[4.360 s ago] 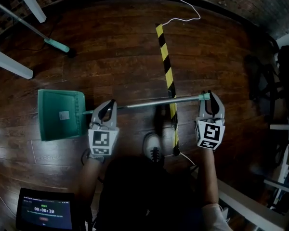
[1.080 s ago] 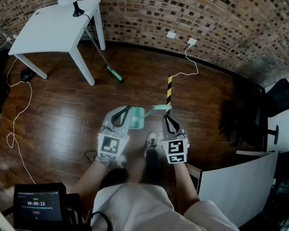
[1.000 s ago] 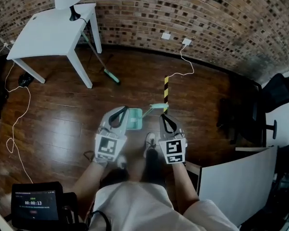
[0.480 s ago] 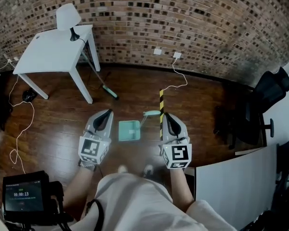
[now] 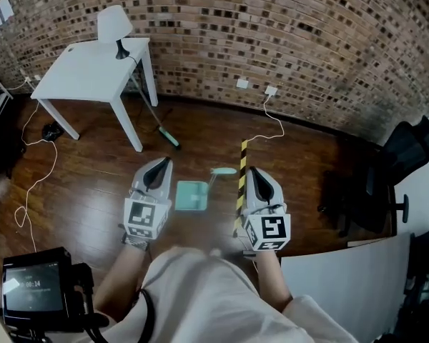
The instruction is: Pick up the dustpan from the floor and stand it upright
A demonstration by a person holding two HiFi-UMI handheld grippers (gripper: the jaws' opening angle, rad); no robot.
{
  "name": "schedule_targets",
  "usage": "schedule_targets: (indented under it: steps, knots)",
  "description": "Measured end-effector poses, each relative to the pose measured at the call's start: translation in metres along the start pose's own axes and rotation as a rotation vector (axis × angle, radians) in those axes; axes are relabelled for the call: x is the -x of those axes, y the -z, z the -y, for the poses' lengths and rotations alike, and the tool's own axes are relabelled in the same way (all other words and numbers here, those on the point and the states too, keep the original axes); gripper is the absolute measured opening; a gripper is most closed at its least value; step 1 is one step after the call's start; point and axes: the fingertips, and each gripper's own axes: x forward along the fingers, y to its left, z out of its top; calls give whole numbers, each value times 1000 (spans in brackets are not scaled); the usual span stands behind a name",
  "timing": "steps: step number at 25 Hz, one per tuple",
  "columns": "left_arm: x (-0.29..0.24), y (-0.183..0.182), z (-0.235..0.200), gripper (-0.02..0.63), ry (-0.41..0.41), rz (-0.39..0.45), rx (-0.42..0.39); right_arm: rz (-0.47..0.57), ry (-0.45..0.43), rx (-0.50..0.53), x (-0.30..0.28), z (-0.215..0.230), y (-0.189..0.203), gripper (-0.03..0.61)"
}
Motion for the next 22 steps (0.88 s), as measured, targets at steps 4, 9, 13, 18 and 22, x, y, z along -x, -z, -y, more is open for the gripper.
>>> schedule_targets:
  steps: [4,9,13,18,22]
  knots:
    - [6,1,8,2,27,3,4,-17,2,-10,4,-1,4,12]
    - [24,6,0,2,71,8,3,-43,33,-26,12,-22,9,12]
    - [49,36,-6,2,129,-29,-1,-44,60,-17,36,-57,13,12]
    - [75,54,-9,2,150,-50,9,-89,88,-51,61,-82,31,12]
    - [111,49,27,2,161,-40,26,-85,60,-83,100,-97,40,12]
